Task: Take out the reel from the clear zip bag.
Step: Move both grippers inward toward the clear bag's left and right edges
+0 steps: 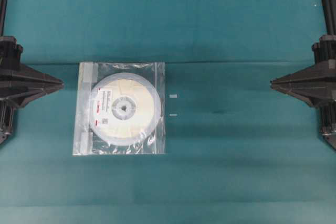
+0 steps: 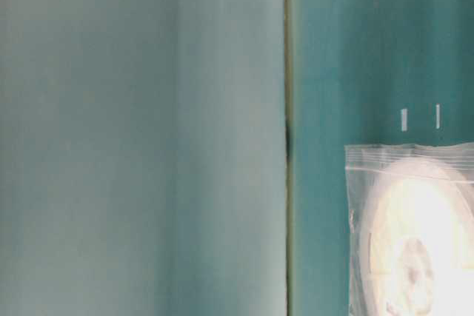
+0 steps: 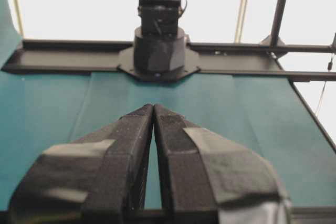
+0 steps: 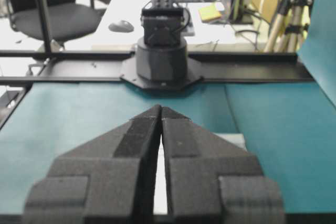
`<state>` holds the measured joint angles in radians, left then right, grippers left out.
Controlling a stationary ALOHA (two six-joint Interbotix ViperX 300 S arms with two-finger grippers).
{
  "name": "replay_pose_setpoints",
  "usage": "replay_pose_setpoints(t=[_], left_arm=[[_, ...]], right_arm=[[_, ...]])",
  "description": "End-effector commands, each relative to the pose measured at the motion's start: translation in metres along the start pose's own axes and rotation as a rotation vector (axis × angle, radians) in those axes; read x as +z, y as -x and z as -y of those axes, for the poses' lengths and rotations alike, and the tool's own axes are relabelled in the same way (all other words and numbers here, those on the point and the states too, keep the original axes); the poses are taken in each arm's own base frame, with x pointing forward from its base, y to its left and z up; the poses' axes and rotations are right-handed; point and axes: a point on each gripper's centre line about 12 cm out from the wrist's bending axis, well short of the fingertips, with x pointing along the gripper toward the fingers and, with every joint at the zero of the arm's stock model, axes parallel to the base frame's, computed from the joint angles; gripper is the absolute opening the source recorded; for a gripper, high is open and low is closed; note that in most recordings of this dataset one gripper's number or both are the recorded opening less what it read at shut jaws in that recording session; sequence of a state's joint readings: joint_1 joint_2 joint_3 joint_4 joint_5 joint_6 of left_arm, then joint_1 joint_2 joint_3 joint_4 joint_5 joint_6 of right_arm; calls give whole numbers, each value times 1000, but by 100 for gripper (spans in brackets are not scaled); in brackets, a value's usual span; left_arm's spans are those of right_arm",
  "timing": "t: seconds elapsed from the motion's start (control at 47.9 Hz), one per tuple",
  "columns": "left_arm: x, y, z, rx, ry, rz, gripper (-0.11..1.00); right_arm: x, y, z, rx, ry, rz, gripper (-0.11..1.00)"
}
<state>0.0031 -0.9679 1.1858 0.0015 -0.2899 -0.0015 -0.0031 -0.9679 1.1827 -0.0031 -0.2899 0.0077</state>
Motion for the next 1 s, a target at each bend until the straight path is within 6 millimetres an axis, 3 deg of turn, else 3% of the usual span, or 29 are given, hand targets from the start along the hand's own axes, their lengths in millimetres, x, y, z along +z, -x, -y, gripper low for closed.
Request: replay_pose_setpoints(t=[0.0, 0.146, 0.355, 0.647, 0.981], left_arm=[[-3, -7, 3, -12, 58, -40, 14], [-16, -13, 3, -1, 198, -119, -1], [-28, -21, 3, 25, 405, -189, -2], [-73, -28, -2, 169, 754, -396, -2], [-109, -28, -13, 278, 806, -503, -2]], right_arm=[[5, -5, 1, -6, -19, 8, 8], [-14, -17, 8, -65, -219, -101, 0], [-44, -44, 11, -134, -429, -236, 0], [-76, -86, 20, -215, -529, -366, 0], [-90, -121, 35, -283, -578, -401, 0]])
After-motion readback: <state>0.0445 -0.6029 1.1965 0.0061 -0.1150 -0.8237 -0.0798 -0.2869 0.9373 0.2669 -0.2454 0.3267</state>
